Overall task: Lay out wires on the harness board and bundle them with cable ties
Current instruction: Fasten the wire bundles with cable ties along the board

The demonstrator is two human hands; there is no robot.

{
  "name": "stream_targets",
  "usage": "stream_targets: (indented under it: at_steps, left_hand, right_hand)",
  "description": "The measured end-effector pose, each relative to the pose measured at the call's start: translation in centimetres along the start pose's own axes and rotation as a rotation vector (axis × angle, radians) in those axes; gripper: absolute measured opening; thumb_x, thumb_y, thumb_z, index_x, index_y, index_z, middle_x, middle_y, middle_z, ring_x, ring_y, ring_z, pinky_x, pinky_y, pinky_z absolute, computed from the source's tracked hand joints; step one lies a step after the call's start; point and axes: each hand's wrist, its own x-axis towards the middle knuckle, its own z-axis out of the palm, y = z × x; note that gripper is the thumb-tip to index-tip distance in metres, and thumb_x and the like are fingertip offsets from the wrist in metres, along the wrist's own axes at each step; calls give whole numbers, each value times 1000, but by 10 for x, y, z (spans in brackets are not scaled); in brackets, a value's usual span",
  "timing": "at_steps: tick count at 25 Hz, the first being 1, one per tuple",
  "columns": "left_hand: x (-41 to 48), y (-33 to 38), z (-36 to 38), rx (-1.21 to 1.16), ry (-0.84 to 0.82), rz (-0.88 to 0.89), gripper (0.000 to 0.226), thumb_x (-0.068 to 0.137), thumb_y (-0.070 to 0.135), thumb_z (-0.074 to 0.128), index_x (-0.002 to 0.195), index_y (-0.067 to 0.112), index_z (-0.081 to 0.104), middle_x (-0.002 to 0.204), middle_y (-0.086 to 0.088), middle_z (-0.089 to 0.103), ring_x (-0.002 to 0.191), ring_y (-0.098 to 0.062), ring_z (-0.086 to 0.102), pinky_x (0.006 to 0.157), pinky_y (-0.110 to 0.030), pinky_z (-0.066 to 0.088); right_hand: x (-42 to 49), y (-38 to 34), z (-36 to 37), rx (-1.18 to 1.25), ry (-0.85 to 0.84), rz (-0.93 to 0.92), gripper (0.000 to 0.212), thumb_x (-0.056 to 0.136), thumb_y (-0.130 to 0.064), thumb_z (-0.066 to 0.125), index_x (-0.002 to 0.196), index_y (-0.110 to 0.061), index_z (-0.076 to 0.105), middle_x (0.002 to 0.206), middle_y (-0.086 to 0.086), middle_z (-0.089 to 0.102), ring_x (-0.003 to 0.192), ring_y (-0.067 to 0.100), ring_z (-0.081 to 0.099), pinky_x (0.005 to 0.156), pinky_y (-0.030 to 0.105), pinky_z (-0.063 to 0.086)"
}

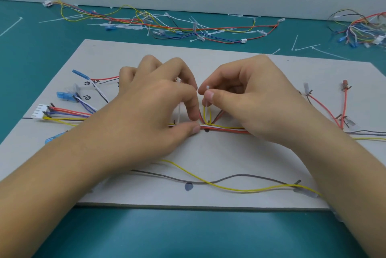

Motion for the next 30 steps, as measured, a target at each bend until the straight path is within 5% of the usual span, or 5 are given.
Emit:
stream_targets:
  at_steps: [5, 7, 10, 19, 30]
  left_hand:
    - [-6, 1, -23, -63, 299, 43, 10, 78, 37, 75, 82, 34, 66, 107, 4, 58, 106, -27, 52, 90, -58, 42]
    - [-8, 4, -30, -85, 369, 84, 9, 83, 31, 74, 84, 31, 65, 96, 3, 55, 97, -24, 55, 86, -50, 44]
    - [-12, 15, -28, -143, 167, 198, 8, 83, 29, 76, 79, 26, 70, 75, 12, 54, 68, -9, 51, 68, -22, 40]
    - [-10, 12, -8, 124, -120, 80, 37, 71, 72, 58, 77, 40, 76, 77, 24, 62, 82, -9, 48, 79, -42, 26]
    - [-11, 19, -16, -16, -215, 62, 29, 73, 35, 57, 87, 32, 82, 68, 17, 70, 60, -8, 50, 71, -26, 37]
  right_hand:
    - [-1, -1, -2, -56, -49, -8, 13, 92, -10, 71, 88, -20, 79, 77, -4, 76, 76, 20, 72, 72, 37, 59]
    - [-1, 0, -2, -62, -53, -11, 13, 92, -10, 71, 88, -20, 79, 78, -3, 76, 77, 20, 72, 74, 38, 60]
    - [-1, 0, -2, -58, -67, -22, 12, 91, -9, 70, 89, -18, 79, 77, -1, 75, 75, 19, 71, 71, 38, 57]
    - [0, 2, -1, -75, -60, -19, 12, 92, -13, 70, 88, -21, 78, 76, -4, 75, 74, 21, 71, 73, 40, 60]
    - [-1, 1, -3, -107, -66, -23, 11, 91, -14, 70, 88, -21, 77, 73, -6, 74, 71, 20, 69, 66, 32, 57]
